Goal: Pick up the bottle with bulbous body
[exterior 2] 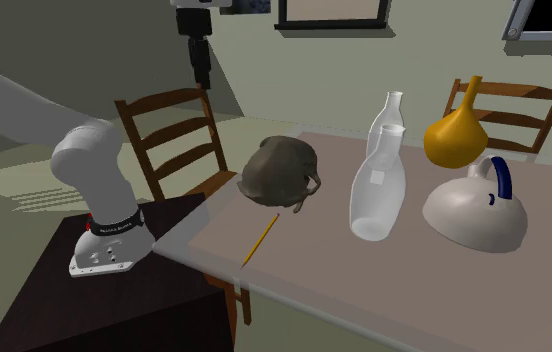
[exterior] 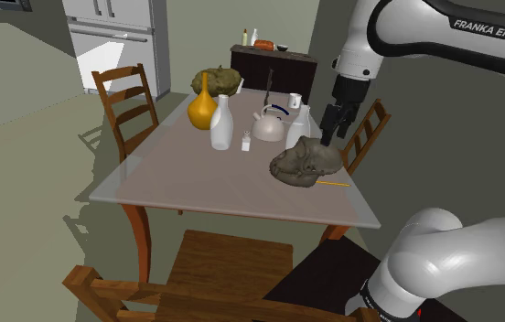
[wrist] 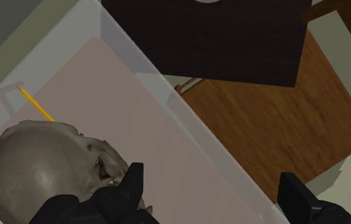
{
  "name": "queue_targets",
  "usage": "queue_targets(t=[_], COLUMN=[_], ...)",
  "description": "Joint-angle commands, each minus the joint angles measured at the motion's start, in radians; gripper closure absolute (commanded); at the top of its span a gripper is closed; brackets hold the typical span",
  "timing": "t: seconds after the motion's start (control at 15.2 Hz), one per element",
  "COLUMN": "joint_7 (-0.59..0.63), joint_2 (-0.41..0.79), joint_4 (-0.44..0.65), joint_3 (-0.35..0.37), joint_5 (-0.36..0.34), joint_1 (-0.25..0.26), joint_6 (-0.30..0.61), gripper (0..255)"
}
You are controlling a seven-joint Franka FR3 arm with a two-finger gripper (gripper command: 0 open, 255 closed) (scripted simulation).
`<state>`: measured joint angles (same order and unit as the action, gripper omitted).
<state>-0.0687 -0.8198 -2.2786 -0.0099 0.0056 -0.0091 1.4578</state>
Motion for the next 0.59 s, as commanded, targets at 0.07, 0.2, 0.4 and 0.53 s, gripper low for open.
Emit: queue_targets(t=[0.07,0.2,0.4,0.53], joint_7=[-0.018,-0.053,-0.105,-0.14], joint_2=[0.025,0.077,0.16,0.218], joint_4=[0.01,0.034,0.079,0.115], joint_3=[-0.016,-0.049,-0.096,-0.127], joint_5=[-0.012,-0.034,-0.061,-0.074], joint_1=[-0.004,-0.012,-0.022,-0.028], joint_6=[0.016,0.047,0.09,0.117], gripper=[0,0,0,0])
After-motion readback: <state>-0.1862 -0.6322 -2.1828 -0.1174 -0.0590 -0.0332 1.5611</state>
